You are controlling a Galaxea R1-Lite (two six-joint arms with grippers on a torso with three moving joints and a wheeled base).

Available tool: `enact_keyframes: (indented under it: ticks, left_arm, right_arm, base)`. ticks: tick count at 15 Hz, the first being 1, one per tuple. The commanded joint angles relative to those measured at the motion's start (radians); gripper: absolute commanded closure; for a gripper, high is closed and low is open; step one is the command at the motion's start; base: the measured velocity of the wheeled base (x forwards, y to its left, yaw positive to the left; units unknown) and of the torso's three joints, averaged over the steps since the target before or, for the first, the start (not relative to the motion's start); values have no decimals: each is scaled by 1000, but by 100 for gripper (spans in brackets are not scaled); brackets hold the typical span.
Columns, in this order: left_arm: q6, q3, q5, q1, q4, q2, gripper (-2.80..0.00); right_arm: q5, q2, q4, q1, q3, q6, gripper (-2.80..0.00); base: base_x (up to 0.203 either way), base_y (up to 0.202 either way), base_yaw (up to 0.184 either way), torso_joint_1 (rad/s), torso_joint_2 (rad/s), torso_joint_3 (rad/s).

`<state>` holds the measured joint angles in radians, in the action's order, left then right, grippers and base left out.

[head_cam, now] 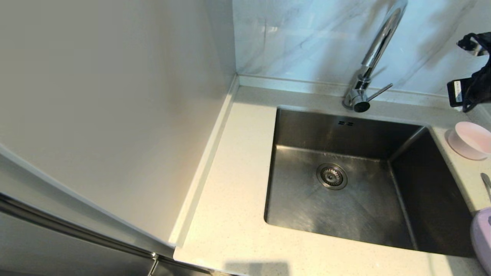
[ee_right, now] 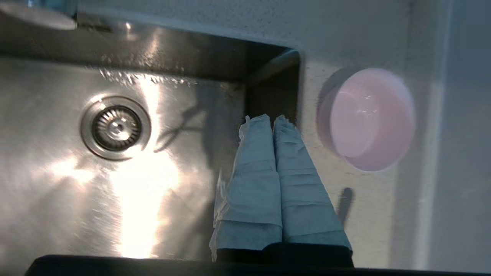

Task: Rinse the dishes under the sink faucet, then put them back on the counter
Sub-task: Turn on the faucet

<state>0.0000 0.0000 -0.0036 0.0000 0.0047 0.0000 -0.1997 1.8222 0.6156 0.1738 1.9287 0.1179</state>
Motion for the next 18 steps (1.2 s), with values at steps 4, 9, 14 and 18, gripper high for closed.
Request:
enact_keyframes:
  ticks: [4, 9, 14, 18]
  left_arm:
    - [0, 0, 1, 0, 0, 0, 0]
    - [0, 0, 0, 0, 0, 0, 0]
    - [0, 0, 1, 0, 0, 0, 0]
    - [0, 0, 0, 0, 0, 0, 0]
  right_arm:
    - [173, 46, 149, -12, 28, -280, 0]
    - [486, 65, 128, 33, 34, -401, 0]
    - [519, 109, -117, 42, 35, -513, 0]
    - [493, 135, -343, 43, 33, -507, 0]
  base:
    - [0, 0, 0, 0, 0, 0]
    - [0, 0, 0, 0, 0, 0]
    - [0, 0, 0, 0, 0, 0]
    - [0, 0, 0, 0, 0, 0]
